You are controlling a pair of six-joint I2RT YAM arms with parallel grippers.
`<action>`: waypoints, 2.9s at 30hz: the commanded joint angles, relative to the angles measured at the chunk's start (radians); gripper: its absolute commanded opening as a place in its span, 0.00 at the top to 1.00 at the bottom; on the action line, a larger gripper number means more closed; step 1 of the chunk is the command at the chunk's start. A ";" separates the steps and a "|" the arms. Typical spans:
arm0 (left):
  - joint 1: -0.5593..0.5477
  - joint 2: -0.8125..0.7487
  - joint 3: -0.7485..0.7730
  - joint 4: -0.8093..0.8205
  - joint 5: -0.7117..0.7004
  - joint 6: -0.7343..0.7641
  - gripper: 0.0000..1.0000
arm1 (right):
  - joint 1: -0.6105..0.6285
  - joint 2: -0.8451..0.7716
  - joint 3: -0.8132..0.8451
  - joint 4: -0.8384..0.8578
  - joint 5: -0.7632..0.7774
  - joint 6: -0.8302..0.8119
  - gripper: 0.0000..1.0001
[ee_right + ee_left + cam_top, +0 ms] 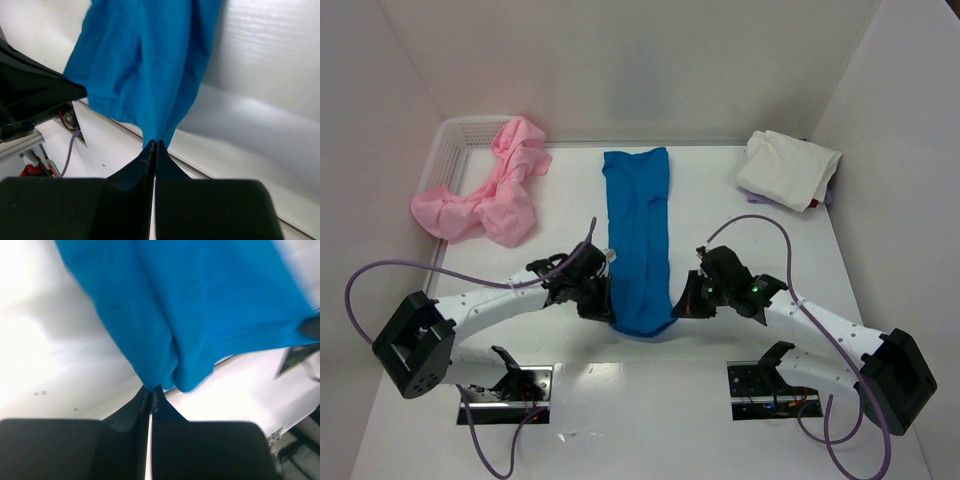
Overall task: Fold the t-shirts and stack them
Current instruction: Grab the bottom of the folded rectangular tshirt with both arms, then fold the folded rectangular tshirt in 1/3 of the way
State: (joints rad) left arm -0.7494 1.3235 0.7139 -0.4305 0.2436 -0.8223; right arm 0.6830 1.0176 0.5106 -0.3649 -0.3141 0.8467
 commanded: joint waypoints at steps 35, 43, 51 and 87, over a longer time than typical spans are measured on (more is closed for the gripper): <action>0.518 0.601 0.755 -0.077 0.378 0.482 1.00 | -0.280 0.775 0.785 0.058 0.015 -0.279 1.00; 0.579 0.743 0.913 -0.109 0.396 0.511 1.00 | -0.370 0.921 0.988 0.006 0.004 -0.334 1.00; 0.598 0.786 0.970 -0.109 0.419 0.511 1.00 | -0.379 1.010 1.082 -0.003 -0.037 -0.345 1.00; 0.547 0.501 0.870 -0.004 0.263 0.578 0.14 | -0.398 0.908 1.121 0.113 -0.049 -0.408 0.62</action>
State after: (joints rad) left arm -0.1600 1.9186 1.6726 -0.5022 0.4767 -0.2584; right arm 0.2897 2.0270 1.7119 -0.3359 -0.3061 0.4320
